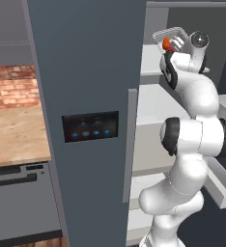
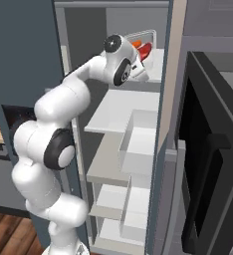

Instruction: Place the tupperware containing the steak and carrot meal in the microwave. Close the microwave door and press the start button to reheat the meal.

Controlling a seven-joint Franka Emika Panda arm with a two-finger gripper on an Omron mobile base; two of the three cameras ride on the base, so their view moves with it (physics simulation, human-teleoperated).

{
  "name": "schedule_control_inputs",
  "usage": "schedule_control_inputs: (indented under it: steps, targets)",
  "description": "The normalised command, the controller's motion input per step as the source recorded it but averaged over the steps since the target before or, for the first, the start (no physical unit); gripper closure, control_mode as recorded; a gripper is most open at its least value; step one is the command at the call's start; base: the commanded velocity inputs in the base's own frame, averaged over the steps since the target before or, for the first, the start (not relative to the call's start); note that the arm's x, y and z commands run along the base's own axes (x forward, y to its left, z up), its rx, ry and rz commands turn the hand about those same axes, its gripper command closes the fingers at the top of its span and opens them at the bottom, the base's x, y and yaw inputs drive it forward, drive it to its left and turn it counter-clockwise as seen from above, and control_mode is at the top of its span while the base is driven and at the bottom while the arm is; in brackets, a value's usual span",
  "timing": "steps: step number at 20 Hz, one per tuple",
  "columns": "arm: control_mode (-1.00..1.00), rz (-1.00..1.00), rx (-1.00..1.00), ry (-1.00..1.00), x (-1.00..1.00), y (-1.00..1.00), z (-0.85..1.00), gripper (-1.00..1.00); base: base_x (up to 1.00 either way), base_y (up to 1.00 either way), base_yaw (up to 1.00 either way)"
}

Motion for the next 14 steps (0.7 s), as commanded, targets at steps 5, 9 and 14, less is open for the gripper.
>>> schedule_control_inputs:
  steps: [5,9,14]
  targets:
    - [-1.0,-0.02,0.0,-0.01,-1.0,0.0,0.24,1.0,0.0,0.0,0.0]
    - [-1.0,-0.01,0.0,0.03,-1.0,0.0,0.18,1.0,0.0,0.0,0.0]
    - [-1.0,0.0,0.0,0.18,-1.0,0.0,0.23,1.0,0.0,0.0,0.0]
